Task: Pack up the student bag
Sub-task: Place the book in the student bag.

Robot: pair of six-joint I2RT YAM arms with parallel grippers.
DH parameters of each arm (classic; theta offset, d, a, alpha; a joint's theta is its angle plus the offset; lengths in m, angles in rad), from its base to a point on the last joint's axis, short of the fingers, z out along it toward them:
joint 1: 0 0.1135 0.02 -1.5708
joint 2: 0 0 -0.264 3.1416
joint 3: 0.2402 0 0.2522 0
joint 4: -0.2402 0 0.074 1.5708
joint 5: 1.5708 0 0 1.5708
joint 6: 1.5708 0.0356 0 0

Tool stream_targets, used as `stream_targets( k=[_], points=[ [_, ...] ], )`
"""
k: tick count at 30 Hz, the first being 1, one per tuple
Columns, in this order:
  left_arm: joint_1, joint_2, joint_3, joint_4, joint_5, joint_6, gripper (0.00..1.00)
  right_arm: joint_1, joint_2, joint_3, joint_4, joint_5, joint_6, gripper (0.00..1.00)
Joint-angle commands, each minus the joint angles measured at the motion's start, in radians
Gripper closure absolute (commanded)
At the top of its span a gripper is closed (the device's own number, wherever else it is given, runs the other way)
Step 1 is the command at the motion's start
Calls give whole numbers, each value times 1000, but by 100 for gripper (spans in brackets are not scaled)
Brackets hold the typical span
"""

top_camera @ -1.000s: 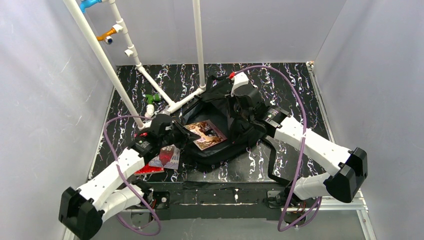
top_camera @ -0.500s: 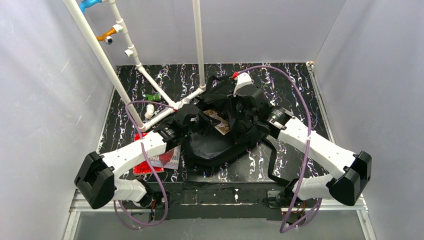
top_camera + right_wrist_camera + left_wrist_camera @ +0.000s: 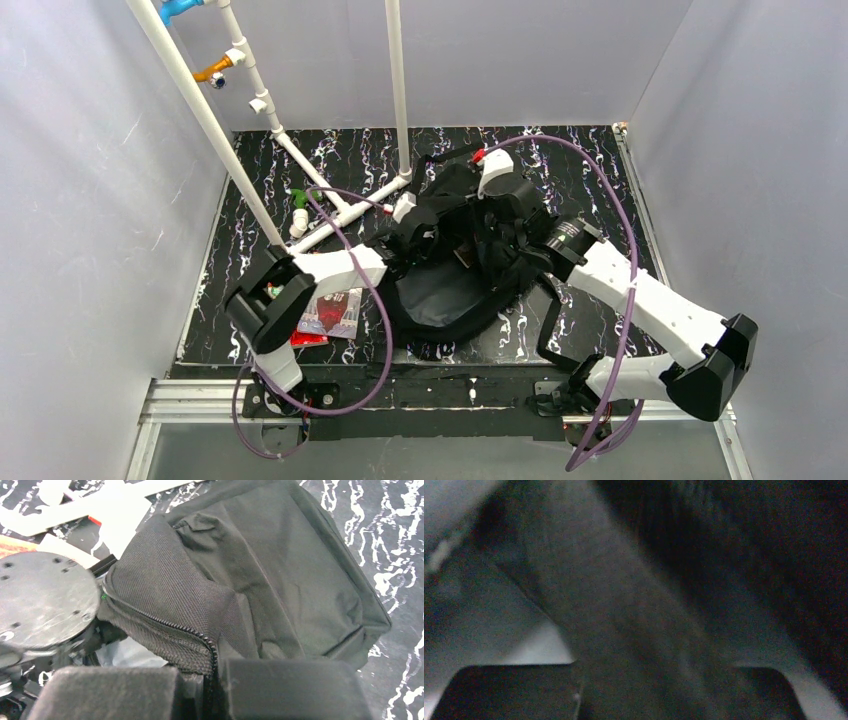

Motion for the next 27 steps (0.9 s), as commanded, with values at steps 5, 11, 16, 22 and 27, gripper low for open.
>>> stream_targets(
  k=[5, 11, 16, 22, 27],
  points=[
    [12, 167, 60, 84, 58, 5, 73, -92, -98, -21, 0, -6, -54, 99],
    [14, 48, -2, -9, 158, -19, 17, -139, -81, -65, 31, -61, -71, 99],
    [17, -157, -43, -271, 238, 8, 2, -178, -47, -83, 66, -102, -83, 99],
    [41, -478, -93, -757, 180, 192, 2, -199, -15, -106, 84, -122, -119, 99],
    [82, -766, -177, -1152, -59, 222, 2, -201, -12, -129, 78, -123, -149, 99]
  ],
)
